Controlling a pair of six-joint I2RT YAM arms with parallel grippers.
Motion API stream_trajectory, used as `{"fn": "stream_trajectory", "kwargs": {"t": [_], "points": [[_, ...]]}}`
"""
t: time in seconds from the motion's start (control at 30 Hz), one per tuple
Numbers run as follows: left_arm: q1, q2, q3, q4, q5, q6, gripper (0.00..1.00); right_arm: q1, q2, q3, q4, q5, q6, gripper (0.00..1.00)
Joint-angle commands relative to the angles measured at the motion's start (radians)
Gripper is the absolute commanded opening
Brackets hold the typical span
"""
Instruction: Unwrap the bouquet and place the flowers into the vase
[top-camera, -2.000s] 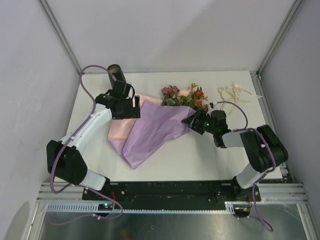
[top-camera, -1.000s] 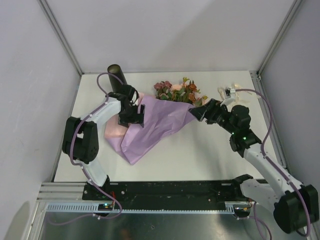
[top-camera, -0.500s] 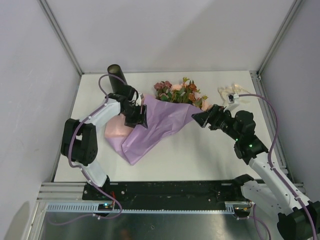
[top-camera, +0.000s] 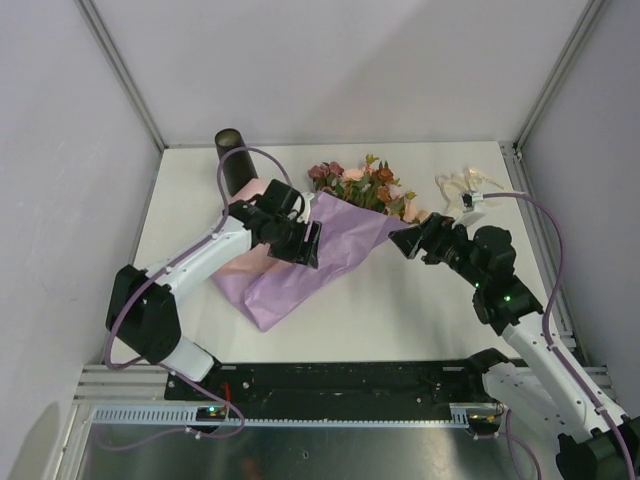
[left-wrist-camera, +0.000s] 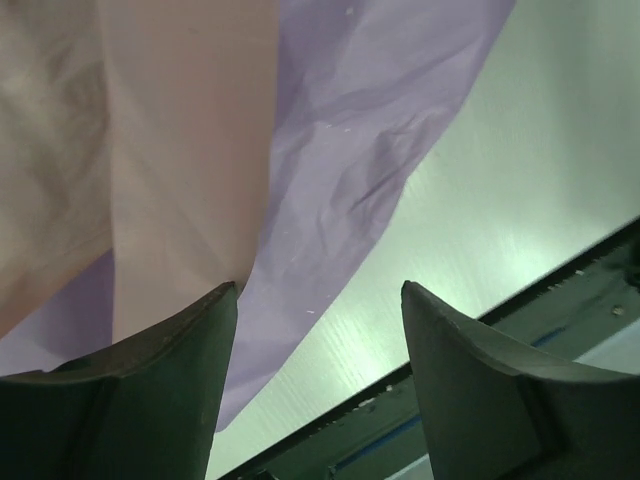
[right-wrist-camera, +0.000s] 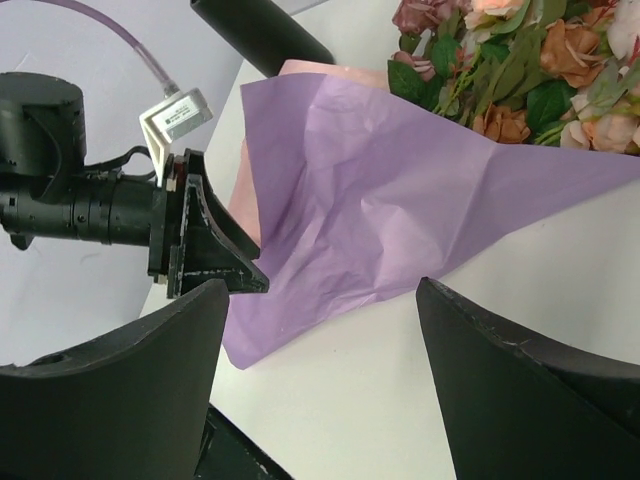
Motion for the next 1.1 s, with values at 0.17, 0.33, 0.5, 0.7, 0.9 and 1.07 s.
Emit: {"fn": "stream_trajectory", "kwargs": {"t": [0.17, 0.33, 0.5, 0.7, 0.9, 1.07], "points": [[-0.025, -0.035, -0.004, 0.006, -0.481, -0.004, 0.71, 0.017, -0.048, 0.061, -0.011, 0.017, -0.003, 0.82], [-0.024, 0.066, 0.037, -0.007, -0.57, 0.001, 0.58, 0.03, -0.054, 0.068, -0.009, 0.024, 0.003, 0.82], [-0.025, 0.111, 0.072, -0.008, -0.589, -0.01, 0.29, 0.039, -0.056, 0.075, -0.016, 0.023, -0.001, 0.82], [-0.027, 0.032, 0.065, -0.009, -0.504, -0.028, 0.01, 0.042, -0.078, 0.079, -0.048, 0.041, -0.02, 0.82], [-0.074, -0.073, 0.04, 0.0, -0.355, -0.054, 0.0, 0.04, -0.101, 0.084, -0.055, 0.049, -0.02, 0.83], [-0.157, -0.125, 0.009, 0.016, -0.268, -0.091, 0.0, 0.037, -0.095, 0.096, -0.08, 0.072, -0.039, 0.83]]}}
